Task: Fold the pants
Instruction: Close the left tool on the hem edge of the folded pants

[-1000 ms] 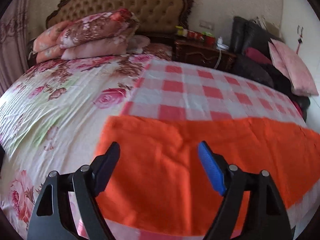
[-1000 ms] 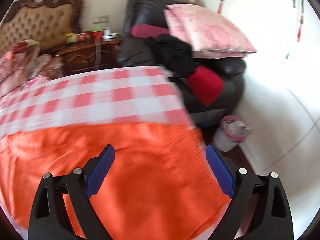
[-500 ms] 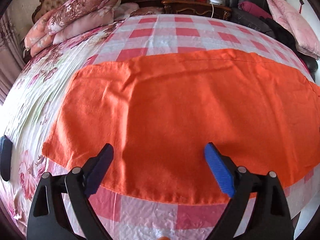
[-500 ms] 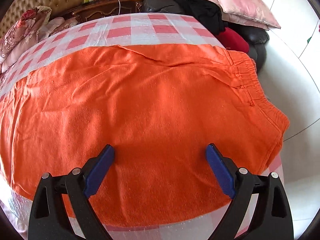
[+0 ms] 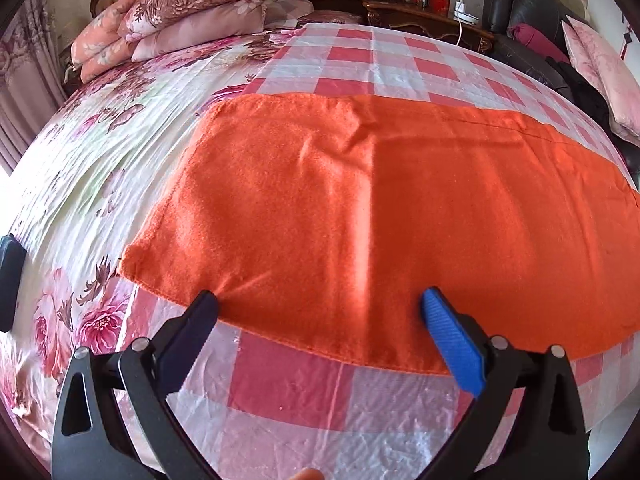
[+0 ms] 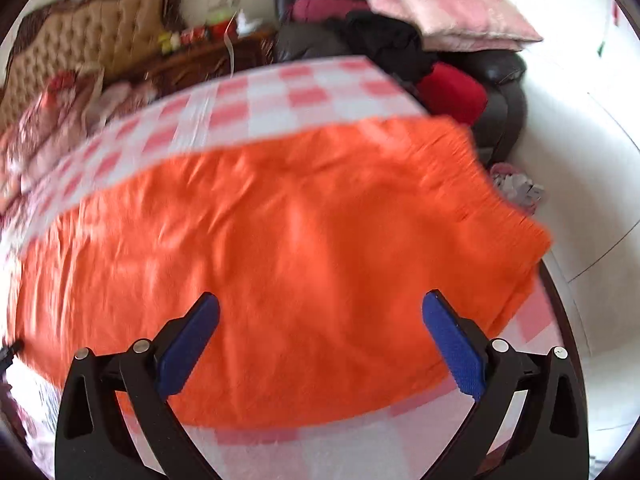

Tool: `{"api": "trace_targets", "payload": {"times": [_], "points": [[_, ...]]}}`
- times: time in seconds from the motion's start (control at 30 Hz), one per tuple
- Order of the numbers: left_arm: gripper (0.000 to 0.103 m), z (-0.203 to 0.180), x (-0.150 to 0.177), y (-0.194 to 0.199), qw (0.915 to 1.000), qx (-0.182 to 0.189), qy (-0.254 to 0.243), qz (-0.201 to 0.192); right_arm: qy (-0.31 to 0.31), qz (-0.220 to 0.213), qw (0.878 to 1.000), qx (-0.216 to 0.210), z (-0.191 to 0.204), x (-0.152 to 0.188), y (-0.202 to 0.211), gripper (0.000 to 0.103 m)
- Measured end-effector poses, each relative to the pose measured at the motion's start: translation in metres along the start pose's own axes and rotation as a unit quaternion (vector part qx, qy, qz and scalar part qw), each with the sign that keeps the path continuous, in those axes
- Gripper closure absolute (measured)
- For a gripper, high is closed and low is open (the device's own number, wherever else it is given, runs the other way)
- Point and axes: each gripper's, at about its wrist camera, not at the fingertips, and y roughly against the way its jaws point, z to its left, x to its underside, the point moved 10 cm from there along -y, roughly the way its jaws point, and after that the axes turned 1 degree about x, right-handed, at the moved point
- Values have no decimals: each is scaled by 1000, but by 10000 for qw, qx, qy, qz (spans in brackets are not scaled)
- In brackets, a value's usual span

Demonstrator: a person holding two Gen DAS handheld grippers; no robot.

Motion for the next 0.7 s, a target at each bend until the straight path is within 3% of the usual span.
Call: {"api": "trace_targets", "payload": {"times": [0.1,0.17,0.27,0.33,0.4,0.43,0.53,0.63,0.7], "points": [[1,19,1,1,9997,-51,239,29,-374,72,9984,412,-44,-14,-11,5],[1,34,2,3,9992,-111,388,23,-491,603,9947,667,-72,-1,-35,4],[2,71,2,14,9964,-662,515,-148,-351,541,9919,1098,-92,6,-34,5],[3,99,6,18,9936,-705,861,-181,-519,582,9908,1107,-100,10,-29,5],[12,125,11,20,9894,-353,1396,-167,-737,471,9897,1132,-99,11,-16,5],[16,137,14,19,9842,9,1763,-152,-721,341,9917,1012,-88,12,-7,5],[24,161,21,15,9512,1205,2837,-164,-211,311,9982,459,-35,15,5,5],[32,161,22,4,9157,2261,3320,-100,329,317,9990,-5,25,22,13,5],[41,158,20,-5,9049,2558,3403,-31,508,324,9978,-260,57,24,16,5]]}}
